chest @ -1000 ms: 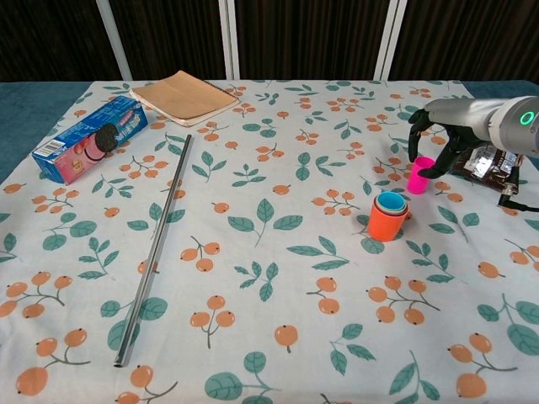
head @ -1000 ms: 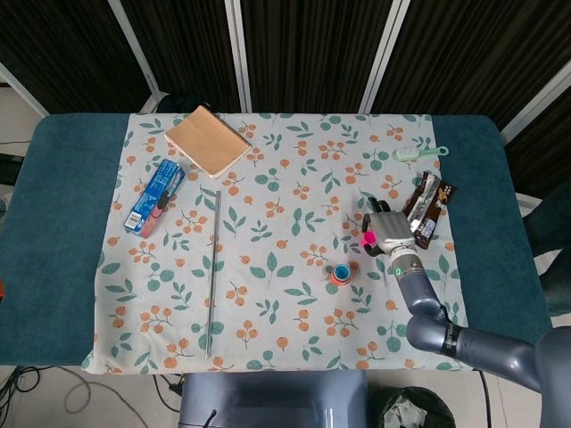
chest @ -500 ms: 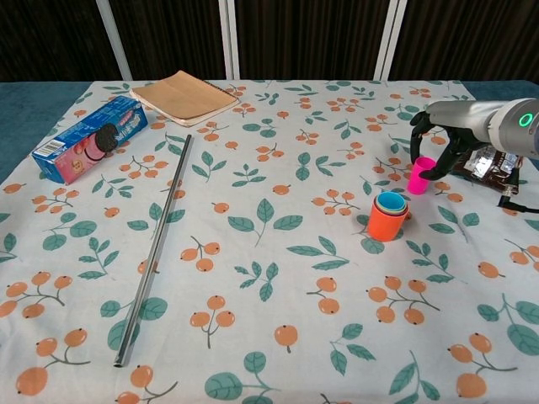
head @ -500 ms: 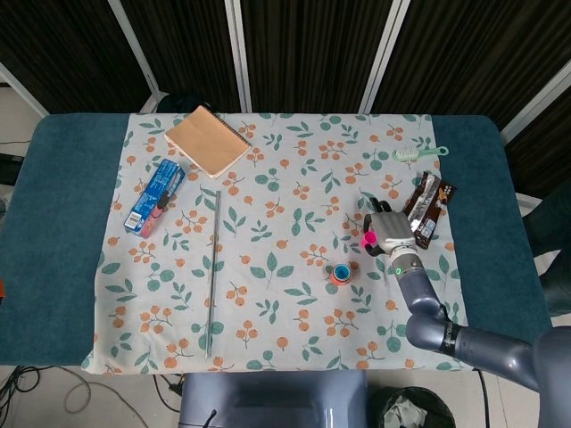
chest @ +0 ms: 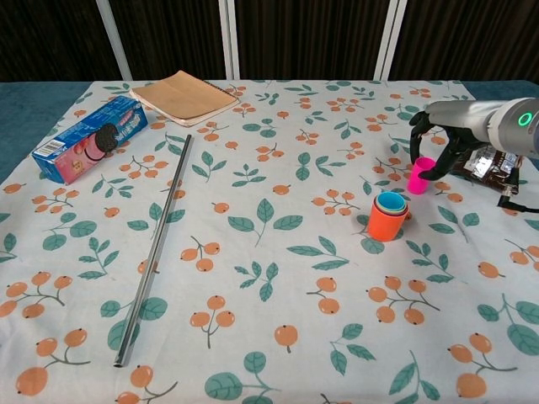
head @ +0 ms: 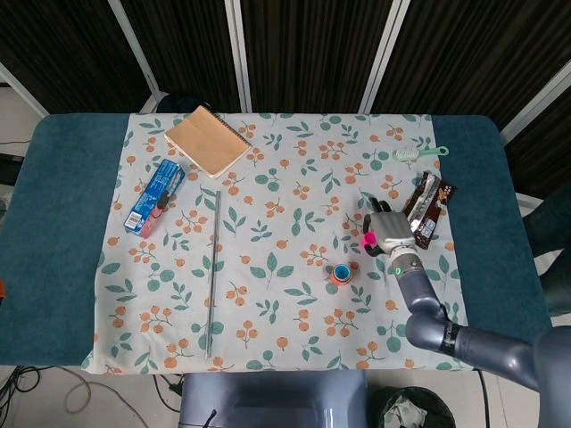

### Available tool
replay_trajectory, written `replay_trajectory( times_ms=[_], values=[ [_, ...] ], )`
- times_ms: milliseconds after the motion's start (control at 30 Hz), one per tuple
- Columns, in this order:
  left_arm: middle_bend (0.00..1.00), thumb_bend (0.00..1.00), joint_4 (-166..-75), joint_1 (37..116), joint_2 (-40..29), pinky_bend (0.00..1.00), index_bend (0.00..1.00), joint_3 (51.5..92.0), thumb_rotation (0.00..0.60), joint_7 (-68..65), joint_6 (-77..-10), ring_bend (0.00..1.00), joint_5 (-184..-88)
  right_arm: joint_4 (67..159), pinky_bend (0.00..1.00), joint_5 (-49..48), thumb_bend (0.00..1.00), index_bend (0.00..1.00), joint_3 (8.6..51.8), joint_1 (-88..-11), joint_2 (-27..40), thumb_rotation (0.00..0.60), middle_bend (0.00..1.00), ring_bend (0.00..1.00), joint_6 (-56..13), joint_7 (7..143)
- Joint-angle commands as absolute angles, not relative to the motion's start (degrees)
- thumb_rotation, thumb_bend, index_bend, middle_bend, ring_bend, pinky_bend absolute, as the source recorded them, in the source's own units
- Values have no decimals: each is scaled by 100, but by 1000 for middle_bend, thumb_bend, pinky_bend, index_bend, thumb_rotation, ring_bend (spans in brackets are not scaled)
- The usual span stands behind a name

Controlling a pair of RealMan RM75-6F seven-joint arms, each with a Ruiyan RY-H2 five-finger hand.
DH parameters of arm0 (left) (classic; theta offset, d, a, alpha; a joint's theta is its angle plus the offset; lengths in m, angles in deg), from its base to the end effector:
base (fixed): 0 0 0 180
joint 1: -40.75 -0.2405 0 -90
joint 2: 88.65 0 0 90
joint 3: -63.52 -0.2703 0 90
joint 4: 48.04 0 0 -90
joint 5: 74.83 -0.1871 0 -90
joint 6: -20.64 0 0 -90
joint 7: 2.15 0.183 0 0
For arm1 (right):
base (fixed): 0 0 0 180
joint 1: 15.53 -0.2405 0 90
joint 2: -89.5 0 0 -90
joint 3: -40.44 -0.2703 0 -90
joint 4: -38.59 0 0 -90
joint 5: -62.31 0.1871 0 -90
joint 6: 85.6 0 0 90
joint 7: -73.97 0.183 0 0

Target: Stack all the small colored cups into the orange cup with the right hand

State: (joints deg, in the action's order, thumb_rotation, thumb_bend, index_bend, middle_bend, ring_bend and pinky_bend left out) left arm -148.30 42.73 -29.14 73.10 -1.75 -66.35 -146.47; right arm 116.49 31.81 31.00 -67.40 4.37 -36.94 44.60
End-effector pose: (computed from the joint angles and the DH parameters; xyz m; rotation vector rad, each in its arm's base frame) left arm -0.3316 0.2165 0.2403 -1.0593 -0.9611 -0.8855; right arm -0.2012 -0.4411 0.0186 1.6525 -1.1292 0.5907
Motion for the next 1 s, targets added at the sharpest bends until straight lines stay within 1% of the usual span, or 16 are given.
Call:
replay_trajectory(
  times_ms=[33,267,633,800,1000],
  values=[
    [34,413,-14832,4272,-2914,181,179,7309,600,-176,-6633,10,-14646,11725,1000,3137,410,530,3082,-6736,486,600,0,83,-3659,4467],
    [34,413,-14839,4273,-2914,186,179,7311,600,-178,-6632,10,-14641,12197,1000,2940,410,534,3038,-6710,766,600,0,83,-3502,4461],
    [34,413,-14855,4270,-2915,189,179,7313,600,-189,-6641,10,-14648,13780,1000,2375,410,535,3074,-6629,1475,600,0,83,-3034,4265],
    [34,413,-14857,4270,-2917,190,179,7309,600,-193,-6642,10,-14660,14335,1000,2145,409,541,3140,-6616,1603,600,0,83,-2852,4137],
    [34,413,-14863,4273,-2927,190,179,7321,600,-221,-6635,10,-14648,14623,1000,1989,410,548,3220,-6586,1610,600,0,83,-2676,4045]
  ],
)
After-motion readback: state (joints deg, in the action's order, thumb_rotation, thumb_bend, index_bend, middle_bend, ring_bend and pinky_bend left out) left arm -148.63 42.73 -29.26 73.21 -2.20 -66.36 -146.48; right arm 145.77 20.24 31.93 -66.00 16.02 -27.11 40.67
